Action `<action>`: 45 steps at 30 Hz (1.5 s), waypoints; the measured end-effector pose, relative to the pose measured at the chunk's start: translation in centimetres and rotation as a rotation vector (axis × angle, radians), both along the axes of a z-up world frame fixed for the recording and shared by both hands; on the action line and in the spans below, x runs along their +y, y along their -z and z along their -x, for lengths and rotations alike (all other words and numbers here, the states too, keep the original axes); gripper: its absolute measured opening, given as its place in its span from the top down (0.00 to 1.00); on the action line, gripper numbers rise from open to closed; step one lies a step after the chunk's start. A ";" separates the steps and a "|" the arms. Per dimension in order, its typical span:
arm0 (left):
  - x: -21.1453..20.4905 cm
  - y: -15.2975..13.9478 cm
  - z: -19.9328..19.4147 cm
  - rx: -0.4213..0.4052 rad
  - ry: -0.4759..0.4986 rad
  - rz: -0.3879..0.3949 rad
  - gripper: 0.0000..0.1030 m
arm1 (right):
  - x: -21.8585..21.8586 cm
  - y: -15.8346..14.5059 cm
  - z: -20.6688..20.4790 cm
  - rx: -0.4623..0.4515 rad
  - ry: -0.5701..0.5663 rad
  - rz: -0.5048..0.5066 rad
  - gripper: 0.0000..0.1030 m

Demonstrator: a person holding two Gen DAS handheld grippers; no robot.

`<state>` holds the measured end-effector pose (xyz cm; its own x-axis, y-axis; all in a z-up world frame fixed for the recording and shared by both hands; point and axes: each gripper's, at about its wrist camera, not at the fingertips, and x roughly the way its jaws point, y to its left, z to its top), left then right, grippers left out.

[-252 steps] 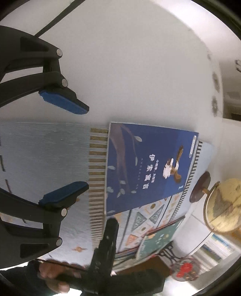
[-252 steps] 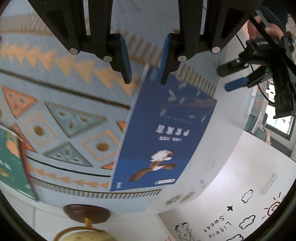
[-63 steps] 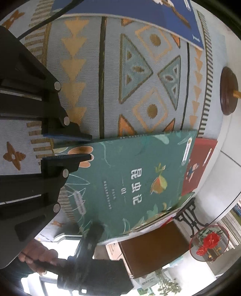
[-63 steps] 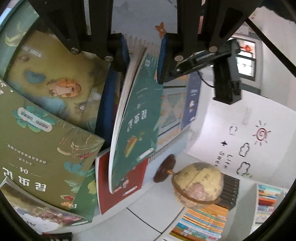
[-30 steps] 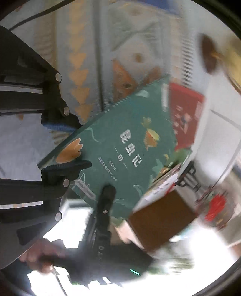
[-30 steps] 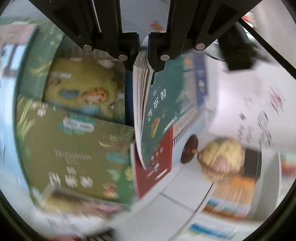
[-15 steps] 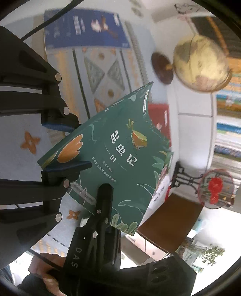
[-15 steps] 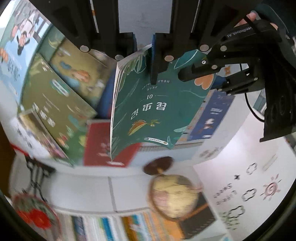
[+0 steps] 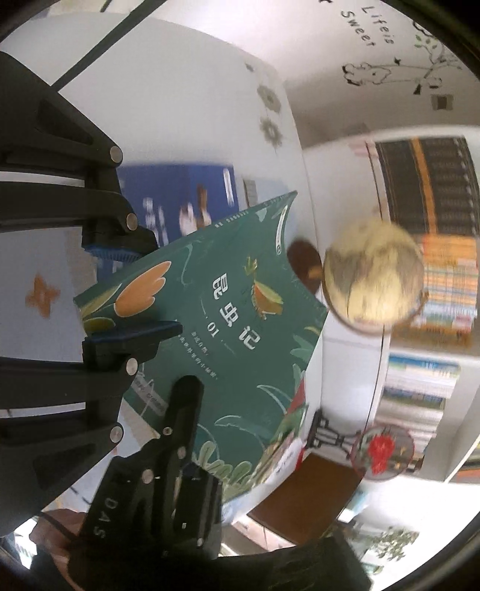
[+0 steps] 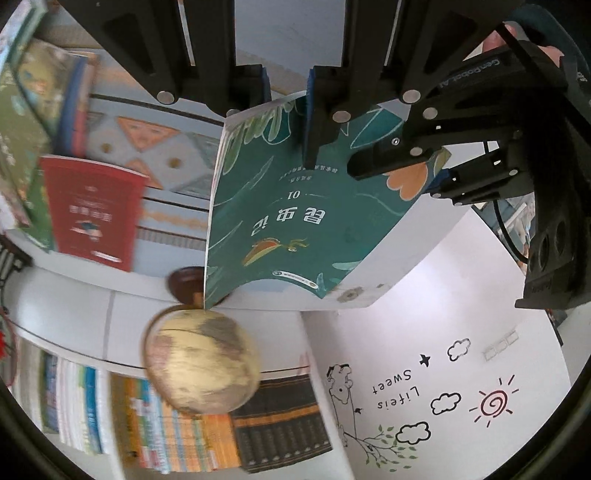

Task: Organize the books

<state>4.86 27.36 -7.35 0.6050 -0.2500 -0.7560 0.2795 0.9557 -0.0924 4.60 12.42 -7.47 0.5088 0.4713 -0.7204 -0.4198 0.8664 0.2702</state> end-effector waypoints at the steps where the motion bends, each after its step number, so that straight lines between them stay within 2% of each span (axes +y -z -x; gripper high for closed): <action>1: 0.9 0.5 -0.4 0.007 -0.002 0.005 0.75 | 1.1 0.4 -0.3 0.003 0.007 -0.004 0.87; 7: 4.9 4.4 -3.6 0.059 -0.010 0.023 0.75 | 5.8 4.1 -3.2 0.076 0.058 -0.019 0.87; 14: 6.7 7.8 -5.3 0.098 -0.028 0.053 0.75 | 7.9 7.5 -4.5 0.134 0.098 0.000 0.84; 24: 7.8 9.3 -5.0 0.131 -0.043 0.089 0.75 | 8.8 8.9 -4.9 0.165 0.086 0.021 0.83; 29: 8.0 10.1 -5.0 0.161 -0.044 0.104 0.74 | 8.5 9.8 -5.4 0.211 0.091 0.005 0.83; 31: 8.4 10.5 -5.1 0.191 -0.056 0.124 0.74 | 8.3 10.4 -5.7 0.244 0.080 -0.005 0.80; 32: 8.6 10.7 -5.1 0.205 -0.067 0.124 0.70 | 8.4 10.7 -5.7 0.261 0.078 -0.006 0.77; 34: 9.0 11.1 -4.9 0.224 -0.100 0.100 0.69 | 8.4 11.3 -6.0 0.309 0.076 0.005 0.69; 36: 9.5 11.7 -4.9 0.256 -0.125 0.093 0.69 | 8.4 11.8 -6.2 0.338 0.071 0.010 0.69; 41: 10.7 11.7 -4.6 0.251 -0.154 0.165 0.66 | 8.6 11.9 -5.9 0.338 0.058 0.013 0.68; 45: 10.9 11.7 -4.6 0.231 -0.184 0.161 0.65 | 9.5 11.9 -5.9 0.345 0.082 0.017 0.66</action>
